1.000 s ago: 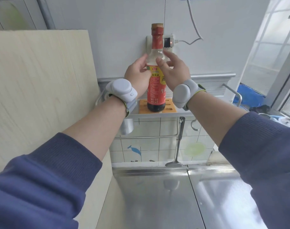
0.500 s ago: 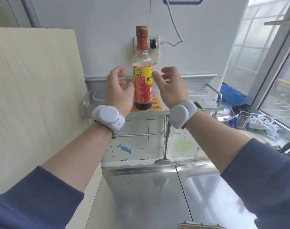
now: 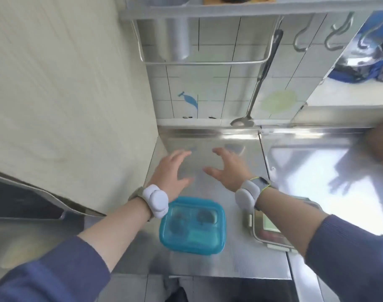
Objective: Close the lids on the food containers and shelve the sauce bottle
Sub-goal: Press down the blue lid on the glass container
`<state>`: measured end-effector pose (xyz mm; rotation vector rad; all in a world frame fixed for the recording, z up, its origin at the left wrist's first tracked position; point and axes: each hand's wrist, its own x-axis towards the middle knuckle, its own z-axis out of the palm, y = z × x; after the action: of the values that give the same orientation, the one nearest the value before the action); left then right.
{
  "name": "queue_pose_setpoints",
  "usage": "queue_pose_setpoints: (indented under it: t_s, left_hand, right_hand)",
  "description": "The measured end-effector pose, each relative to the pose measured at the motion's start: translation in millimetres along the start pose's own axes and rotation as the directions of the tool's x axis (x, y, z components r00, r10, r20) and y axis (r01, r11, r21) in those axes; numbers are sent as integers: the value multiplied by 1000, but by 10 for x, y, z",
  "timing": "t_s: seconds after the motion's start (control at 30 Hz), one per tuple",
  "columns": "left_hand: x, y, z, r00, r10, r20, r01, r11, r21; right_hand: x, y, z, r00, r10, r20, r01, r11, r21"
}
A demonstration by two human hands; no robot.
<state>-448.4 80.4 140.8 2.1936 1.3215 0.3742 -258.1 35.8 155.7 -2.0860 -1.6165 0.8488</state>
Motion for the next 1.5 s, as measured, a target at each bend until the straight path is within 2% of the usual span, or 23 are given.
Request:
queue_pose_setpoints:
  t_s: [0.1, 0.2, 0.33, 0.47, 0.57, 0.97, 1.2, 1.3, 1.37, 1.4, 1.47, 1.5]
  left_hand:
    - [-441, -443, 530, 941, -49, 335, -47, 961, 273]
    - [-709, -679, 863, 845, -64, 530, -196, 887, 419]
    - [-814, -788, 1057, 825, -68, 560, -271, 823, 500]
    - [-817, -779, 1162, 809, -85, 582, -338, 742, 579]
    - [-841, -742, 1229, 823, -120, 555, -338, 681, 650]
    - [-876, -785, 1303, 876, -77, 477, -310, 668, 677]
    - [-842, -783, 1292, 877, -56, 478, -321, 672, 668]
    - [-855, -801, 1193, 884, -14, 468, -311, 729, 609]
    - [-848, -803, 1089, 930, 10, 367, -201, 851, 485]
    - [-836, -821, 1044, 960, -6, 281, -110, 912, 396]
    - [-777, -835, 985, 983, -148, 106, 120, 964, 237]
    - [-736, -851, 962, 965, -254, 65, 238, 952, 190]
  right_hand:
    - [-269, 363, 605, 971, 46, 235, 21, 962, -274]
    - [-480, 600, 1005, 937, 3, 350, 169, 872, -460]
    - [-626, 806, 1373, 907, -62, 418, 313, 763, -566]
    - [-669, 821, 1615, 931, -42, 362, 281, 716, -639]
    - [-684, 802, 1670, 942, -36, 334, 261, 707, -658]
    - [-722, 727, 1717, 964, -52, 261, 226, 677, -700]
    - [-687, 767, 1678, 959, -54, 277, 238, 681, -692]
    - [-666, 816, 1582, 944, -76, 321, 280, 698, -659]
    - [-651, 838, 1478, 947, -76, 313, 246, 798, -549]
    - [-634, 838, 1439, 959, -53, 278, 179, 873, -454]
    - [-597, 859, 1343, 988, 81, 128, -46, 967, -252]
    - [-566, 878, 1299, 980, 190, 66, -176, 968, -177]
